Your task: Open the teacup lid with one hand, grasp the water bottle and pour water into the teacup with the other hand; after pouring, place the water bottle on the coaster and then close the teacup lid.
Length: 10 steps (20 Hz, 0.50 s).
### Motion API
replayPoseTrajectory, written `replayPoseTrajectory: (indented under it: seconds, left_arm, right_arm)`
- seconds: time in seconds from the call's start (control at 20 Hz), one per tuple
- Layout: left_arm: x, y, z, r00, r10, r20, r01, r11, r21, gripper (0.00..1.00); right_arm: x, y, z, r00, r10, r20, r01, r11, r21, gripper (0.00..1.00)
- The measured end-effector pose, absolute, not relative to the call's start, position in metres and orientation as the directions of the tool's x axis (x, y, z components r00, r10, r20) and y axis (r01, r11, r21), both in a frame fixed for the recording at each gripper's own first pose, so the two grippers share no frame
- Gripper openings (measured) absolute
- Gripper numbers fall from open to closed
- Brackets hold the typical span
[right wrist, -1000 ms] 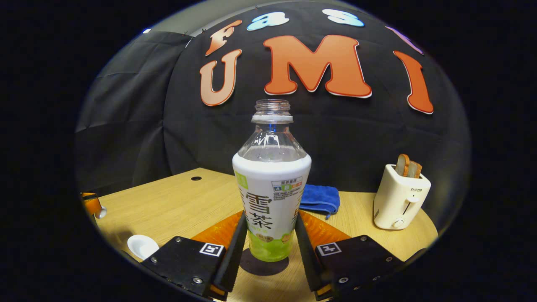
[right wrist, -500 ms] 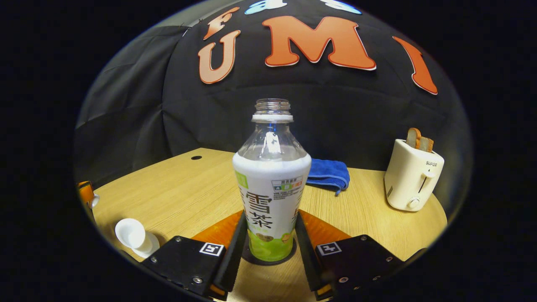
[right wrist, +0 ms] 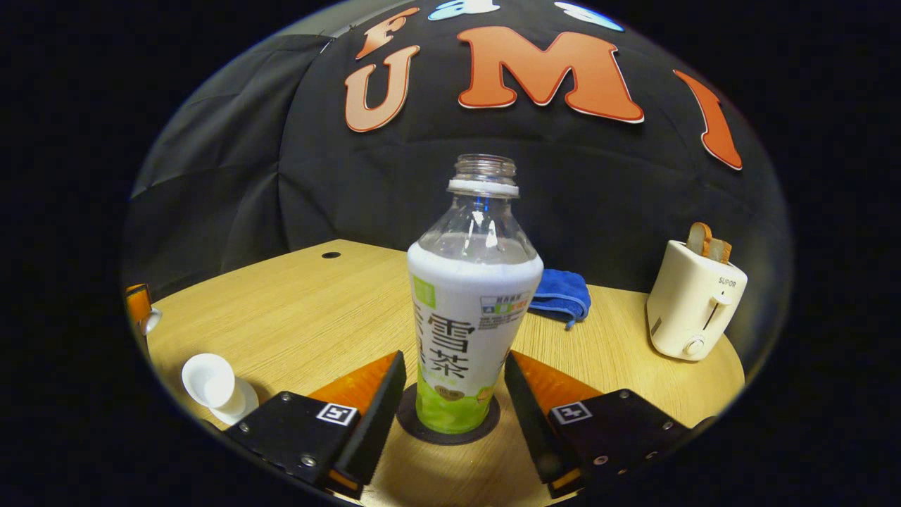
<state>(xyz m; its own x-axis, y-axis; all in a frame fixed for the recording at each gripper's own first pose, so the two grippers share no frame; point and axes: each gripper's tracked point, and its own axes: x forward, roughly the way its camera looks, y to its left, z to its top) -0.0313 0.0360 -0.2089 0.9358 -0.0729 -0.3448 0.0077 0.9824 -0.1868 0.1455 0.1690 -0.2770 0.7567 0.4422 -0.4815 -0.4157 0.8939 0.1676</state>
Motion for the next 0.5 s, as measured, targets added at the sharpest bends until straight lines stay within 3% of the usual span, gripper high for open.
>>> replayPoseTrajectory:
  seconds: [0.05, 0.15, 0.5]
  left_arm:
    - [-0.029, 0.029, -0.205, 0.939, -0.086, -0.334, 0.019, 0.98, -0.2, 0.36]
    - [-0.025, 0.013, -0.2, 0.944, -0.114, -0.309, 0.047, 0.975, -0.217, 0.36]
    - [-0.01, -0.027, -0.189, 0.945, -0.196, -0.262, 0.129, 0.959, -0.253, 0.35]
  right_arm:
    - [0.144, 0.17, -0.273, 0.759, 0.447, -0.474, -0.42, 0.892, 0.169, 0.93]
    - [0.134, 0.163, -0.268, 0.77, 0.438, -0.465, -0.411, 0.897, 0.164, 0.98]
    - [0.098, 0.137, -0.24, 0.802, 0.427, -0.419, -0.385, 0.904, 0.185, 0.98]
